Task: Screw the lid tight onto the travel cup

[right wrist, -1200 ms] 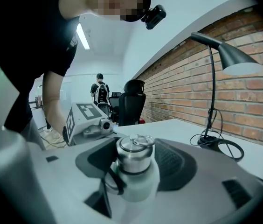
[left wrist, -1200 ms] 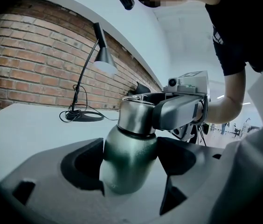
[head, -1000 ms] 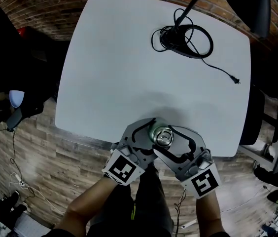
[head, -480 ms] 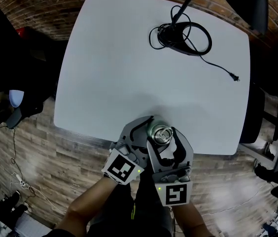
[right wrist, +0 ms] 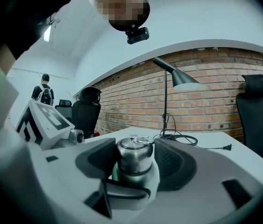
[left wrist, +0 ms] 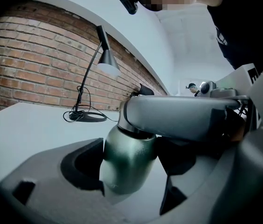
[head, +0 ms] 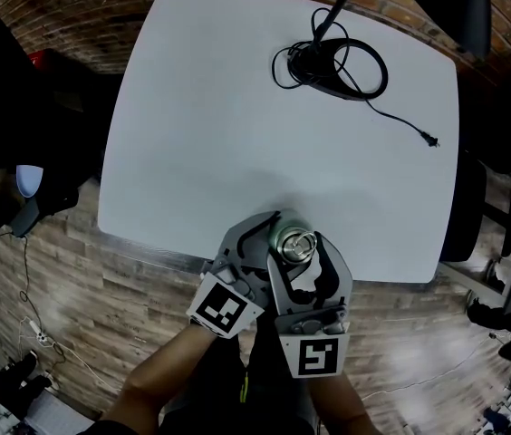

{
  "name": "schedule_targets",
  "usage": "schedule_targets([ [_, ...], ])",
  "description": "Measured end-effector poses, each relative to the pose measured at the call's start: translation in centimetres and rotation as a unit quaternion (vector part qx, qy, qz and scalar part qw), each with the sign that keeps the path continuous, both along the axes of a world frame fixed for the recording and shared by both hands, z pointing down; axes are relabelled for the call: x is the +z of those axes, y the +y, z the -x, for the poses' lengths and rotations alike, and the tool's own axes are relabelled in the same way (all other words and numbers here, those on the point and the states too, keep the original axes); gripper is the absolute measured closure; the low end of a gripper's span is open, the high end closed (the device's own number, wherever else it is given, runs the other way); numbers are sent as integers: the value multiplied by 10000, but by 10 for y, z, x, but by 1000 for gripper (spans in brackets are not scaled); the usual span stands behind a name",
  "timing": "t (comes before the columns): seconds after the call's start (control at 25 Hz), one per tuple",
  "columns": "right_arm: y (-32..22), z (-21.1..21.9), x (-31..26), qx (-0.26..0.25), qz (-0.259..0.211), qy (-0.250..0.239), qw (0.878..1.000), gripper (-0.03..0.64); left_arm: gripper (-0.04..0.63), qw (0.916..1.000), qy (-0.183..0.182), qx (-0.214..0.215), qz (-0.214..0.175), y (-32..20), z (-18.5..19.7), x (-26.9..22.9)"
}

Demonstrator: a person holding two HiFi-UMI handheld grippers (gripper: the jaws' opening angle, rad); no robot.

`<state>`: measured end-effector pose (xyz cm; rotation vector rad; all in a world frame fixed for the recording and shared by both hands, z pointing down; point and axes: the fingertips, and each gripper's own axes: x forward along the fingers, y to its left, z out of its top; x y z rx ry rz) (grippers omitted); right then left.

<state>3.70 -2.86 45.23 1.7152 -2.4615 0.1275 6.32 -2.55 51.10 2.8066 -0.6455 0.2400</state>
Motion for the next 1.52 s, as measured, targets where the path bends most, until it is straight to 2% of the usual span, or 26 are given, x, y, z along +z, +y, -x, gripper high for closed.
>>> schedule_targets([
  [0.16, 1, 2, 3, -426, 109, 67, 9990, 355, 249, 10000, -21, 39, -27, 0, -1, 1],
  [0.32, 10, 4, 7, -1191, 364, 308, 9917, 329, 249, 10000, -56, 67, -1, 1, 0, 1],
  [0.52, 18, 0, 6, -2342, 713, 226, 9693, 326, 249, 10000, -33, 80, -16, 0, 0, 1],
  [0.72, 11, -3, 9, -3080, 1113, -32, 9448, 325, 249, 10000, -23, 90, -12, 1, -1, 1],
  [0.8, 8, 2, 6, -3359, 1114, -100, 9352, 325, 249, 9999, -11, 102, -29, 0, 0, 0],
  [0.92, 6, 8, 6, -3563, 1087, -57, 9280, 325, 249, 9999, -16, 131, -30, 0, -1, 0],
  [1.12, 7, 8, 7, -3427, 1092, -261, 9327, 327, 249, 9999, -35, 158, -36, 0, -1, 0],
  [1.24, 8, 9, 4, -3275, 929, -285, 9398, 359, 249, 9999, 0, 144, -57, -1, -1, -1],
  [1.4, 6, 10, -1, -2820, 667, -328, 9565, 362, 249, 9999, -9, 155, -63, 0, 0, -1],
  [1.52, 2, 7, -3, -2095, 477, -420, 9757, 362, 249, 9999, -2, 147, -76, 0, -1, -1],
])
